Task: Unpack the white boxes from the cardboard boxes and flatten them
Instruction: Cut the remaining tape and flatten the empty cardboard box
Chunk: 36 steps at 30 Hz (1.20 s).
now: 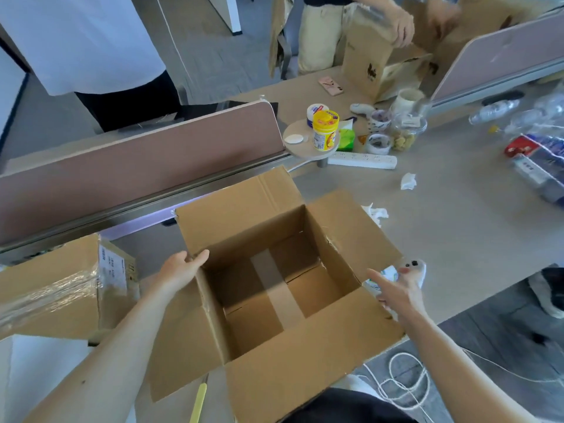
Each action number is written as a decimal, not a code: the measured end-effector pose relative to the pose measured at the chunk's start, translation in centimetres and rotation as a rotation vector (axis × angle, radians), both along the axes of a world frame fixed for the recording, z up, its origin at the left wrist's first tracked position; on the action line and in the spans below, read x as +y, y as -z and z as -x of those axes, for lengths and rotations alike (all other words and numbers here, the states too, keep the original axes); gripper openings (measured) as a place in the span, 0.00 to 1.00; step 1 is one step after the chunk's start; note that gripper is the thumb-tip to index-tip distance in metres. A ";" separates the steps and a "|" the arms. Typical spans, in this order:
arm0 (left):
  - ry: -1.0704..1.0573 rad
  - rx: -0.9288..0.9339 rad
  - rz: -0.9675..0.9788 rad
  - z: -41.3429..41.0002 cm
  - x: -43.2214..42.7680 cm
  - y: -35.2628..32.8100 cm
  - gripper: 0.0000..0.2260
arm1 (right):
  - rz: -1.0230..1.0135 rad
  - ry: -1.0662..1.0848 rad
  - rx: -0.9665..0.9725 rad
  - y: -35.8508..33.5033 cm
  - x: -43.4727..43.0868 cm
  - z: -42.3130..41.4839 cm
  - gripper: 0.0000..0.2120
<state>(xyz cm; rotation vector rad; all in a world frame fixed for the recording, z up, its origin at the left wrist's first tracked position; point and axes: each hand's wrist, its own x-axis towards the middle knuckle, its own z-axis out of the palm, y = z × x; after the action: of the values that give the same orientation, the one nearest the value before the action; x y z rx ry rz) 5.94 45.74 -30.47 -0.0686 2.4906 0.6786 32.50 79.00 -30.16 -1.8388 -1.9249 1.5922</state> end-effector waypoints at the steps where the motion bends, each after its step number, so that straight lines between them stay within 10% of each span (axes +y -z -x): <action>1: -0.011 0.012 -0.033 0.3 0.3 0.3 0.23 | 0.061 -0.046 -0.046 -0.3 -0.2 0.1 0.31; 13: 0.060 0.228 -0.068 1.1 0.2 -0.8 0.24 | -0.065 -0.534 -0.162 -1.8 -0.8 2.3 0.19; 26: 0.251 0.132 -0.329 -2.5 5.2 -7.3 0.28 | -0.005 -0.458 0.212 -7.5 -3.0 6.4 0.14; 31: 0.350 0.088 -0.495 -4.2 6.2 -8.9 0.07 | 0.129 -0.439 0.289 -9.1 -3.8 7.7 0.10; 36: 0.342 0.018 -0.568 -5.5 6.9 -9.1 0.08 | 0.297 -0.469 0.373 -9.7 -3.9 7.1 0.09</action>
<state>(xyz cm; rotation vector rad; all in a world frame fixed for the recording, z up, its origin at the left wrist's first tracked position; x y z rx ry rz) 11.46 52.63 -21.37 0.5586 2.1548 1.1965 25.43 75.08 -20.45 -1.0738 -2.1219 2.2671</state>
